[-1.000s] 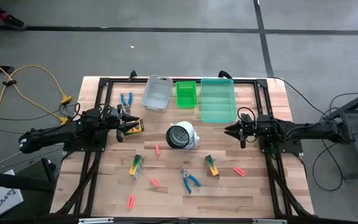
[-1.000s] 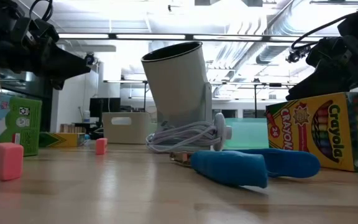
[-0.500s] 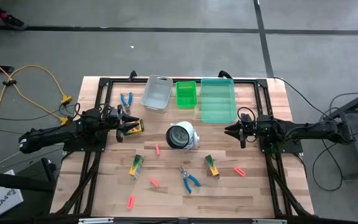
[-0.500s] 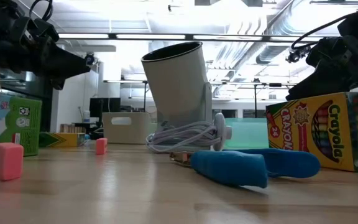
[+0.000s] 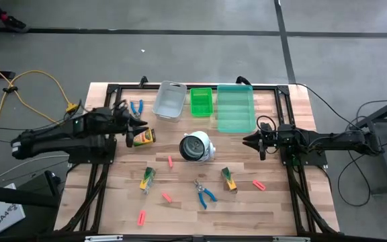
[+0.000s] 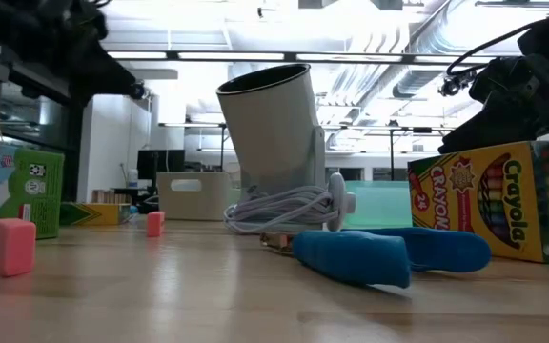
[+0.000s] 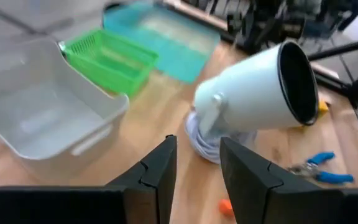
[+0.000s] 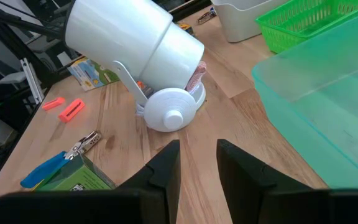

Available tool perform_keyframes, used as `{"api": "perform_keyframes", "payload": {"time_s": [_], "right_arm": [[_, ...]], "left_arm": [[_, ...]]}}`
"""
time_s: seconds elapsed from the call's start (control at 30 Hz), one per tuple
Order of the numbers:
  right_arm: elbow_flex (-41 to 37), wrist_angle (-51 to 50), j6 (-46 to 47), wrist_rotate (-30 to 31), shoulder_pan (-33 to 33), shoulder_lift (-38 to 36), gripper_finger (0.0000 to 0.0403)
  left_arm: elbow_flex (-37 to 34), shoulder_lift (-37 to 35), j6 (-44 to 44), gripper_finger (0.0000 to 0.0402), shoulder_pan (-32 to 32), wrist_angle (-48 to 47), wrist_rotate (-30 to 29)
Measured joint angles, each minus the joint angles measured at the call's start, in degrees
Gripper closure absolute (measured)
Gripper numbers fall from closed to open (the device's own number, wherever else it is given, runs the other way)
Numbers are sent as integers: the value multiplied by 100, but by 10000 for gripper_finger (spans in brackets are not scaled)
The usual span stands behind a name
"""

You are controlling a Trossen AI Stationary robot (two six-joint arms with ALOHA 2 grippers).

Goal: Pick & Place School Supplies
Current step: Put the yellow crayon box into the blue bin

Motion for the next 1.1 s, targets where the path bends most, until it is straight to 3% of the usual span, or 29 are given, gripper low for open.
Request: {"api": "perform_keyframes", "payload": {"time_s": [0.13, 0.4, 0.77, 0.97, 1.1], "right_arm": [[0, 0, 0, -1, 0, 0, 310], [-1, 0, 0, -1, 0, 0, 310], [0, 0, 0, 0, 0, 0, 310], [0, 0, 0, 0, 0, 0, 310], [0, 0, 0, 0, 0, 0, 310]], "left_arm": [[695, 923, -402, 282, -296, -614, -97], [2178, 2284, -1479, 290, -1333, -2484, -1279], [2417, 3139, -4401, 297, -3592, -2950, -2732], [2417, 3512, -5415, 297, -4203, -2965, -2678], [2417, 3587, -5738, 297, -4352, -2985, -2084]]}}
